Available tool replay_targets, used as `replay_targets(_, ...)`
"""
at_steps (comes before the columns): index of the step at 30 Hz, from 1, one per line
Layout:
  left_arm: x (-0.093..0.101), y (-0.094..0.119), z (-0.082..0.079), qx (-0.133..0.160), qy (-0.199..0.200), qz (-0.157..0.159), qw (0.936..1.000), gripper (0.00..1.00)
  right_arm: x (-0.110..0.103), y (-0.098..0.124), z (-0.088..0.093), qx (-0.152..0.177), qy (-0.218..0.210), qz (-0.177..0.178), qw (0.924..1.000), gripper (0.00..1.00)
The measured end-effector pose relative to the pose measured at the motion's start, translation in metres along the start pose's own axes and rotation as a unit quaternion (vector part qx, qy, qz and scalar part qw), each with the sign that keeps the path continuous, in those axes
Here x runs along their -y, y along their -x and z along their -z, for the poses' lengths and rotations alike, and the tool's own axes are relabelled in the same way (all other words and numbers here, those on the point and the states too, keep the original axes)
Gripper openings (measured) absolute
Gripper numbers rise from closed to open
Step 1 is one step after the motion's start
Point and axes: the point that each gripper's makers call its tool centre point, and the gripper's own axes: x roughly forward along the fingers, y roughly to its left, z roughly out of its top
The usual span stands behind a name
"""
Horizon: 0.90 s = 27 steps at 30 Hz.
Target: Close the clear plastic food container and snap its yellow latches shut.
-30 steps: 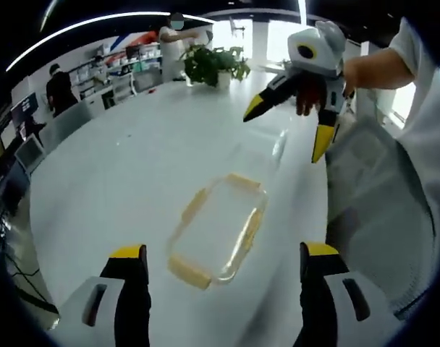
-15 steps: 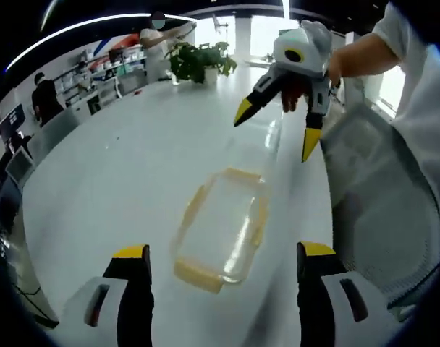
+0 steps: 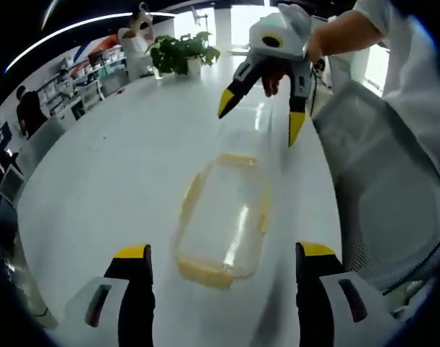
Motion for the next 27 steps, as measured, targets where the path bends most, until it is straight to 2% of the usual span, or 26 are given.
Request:
replay_targets(7, -0.006, -0.004, 0.006, -0.01, -0.018, 0.008, 0.9998, 0.76, -0.005, -0.009, 0.01, -0.031, 0.03, -0.02, 0.9989, 0.68)
replay_targets(12, -0.008, -0.006, 0.014, -0.024, -0.035, 0.014, 0.999, 0.72, -0.002, -0.015, 0.01, -0.032, 0.032, -0.025, 0.9986, 0.66)
replay_targets(14, -0.008, -0.007, 0.016, -0.027, -0.039, 0.017, 0.9988, 0.72, -0.004, -0.017, 0.011, -0.032, 0.038, -0.039, 0.998, 0.63)
replay_targets(18, -0.01, -0.009, 0.021, -0.038, -0.043, 0.019, 0.9982, 0.71, -0.002, -0.022, 0.018, -0.052, 0.058, -0.05, 0.9957, 0.63)
replay_targets(27, -0.009, -0.017, 0.031, -0.059, -0.059, 0.034, 0.9959, 0.67, 0.007, -0.027, 0.017, -0.061, 0.082, -0.05, 0.9936, 0.6)
